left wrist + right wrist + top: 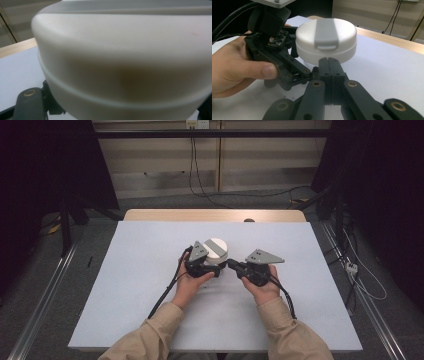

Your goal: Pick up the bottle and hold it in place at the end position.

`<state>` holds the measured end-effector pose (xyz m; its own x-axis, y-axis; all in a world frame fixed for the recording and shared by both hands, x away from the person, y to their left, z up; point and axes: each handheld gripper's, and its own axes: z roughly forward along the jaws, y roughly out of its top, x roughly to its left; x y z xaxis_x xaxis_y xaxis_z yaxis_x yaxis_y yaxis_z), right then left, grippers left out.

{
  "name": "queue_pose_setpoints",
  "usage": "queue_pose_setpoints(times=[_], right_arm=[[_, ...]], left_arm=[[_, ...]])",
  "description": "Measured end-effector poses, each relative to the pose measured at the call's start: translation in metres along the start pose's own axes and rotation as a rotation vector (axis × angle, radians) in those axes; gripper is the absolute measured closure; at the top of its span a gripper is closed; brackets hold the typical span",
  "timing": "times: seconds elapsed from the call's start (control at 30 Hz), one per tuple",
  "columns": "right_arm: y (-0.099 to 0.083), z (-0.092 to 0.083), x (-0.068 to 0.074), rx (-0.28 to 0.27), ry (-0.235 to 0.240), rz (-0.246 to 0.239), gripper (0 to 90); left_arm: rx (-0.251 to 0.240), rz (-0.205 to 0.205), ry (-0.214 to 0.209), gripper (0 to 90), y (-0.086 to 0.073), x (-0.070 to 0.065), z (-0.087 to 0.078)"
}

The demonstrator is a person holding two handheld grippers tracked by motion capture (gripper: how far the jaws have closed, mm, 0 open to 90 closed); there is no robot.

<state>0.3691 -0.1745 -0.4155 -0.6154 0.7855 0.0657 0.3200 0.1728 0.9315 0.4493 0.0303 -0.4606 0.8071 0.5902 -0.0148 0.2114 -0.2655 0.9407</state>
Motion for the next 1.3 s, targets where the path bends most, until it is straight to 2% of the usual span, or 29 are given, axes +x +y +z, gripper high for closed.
queue_pose_setpoints(times=[0.4,0.7,1.3], right_arm=[[0.004,0.010,0.002,0.010,0.008,0.009,90.0],[0.005,0.011,0.002,0.004,0.007,0.002,90.0],[0.014,0.009,0.003,-0.047,0.017,0.010,90.0]], left_arm=[[0.004,0.005,0.001,18.7,0.000,0.000,0.000],[0.004,0.006,0.001,18.7,0.000,-0.001,0.000],[0.006,0.013,0.007,18.7,0.000,-0.001,0.000]])
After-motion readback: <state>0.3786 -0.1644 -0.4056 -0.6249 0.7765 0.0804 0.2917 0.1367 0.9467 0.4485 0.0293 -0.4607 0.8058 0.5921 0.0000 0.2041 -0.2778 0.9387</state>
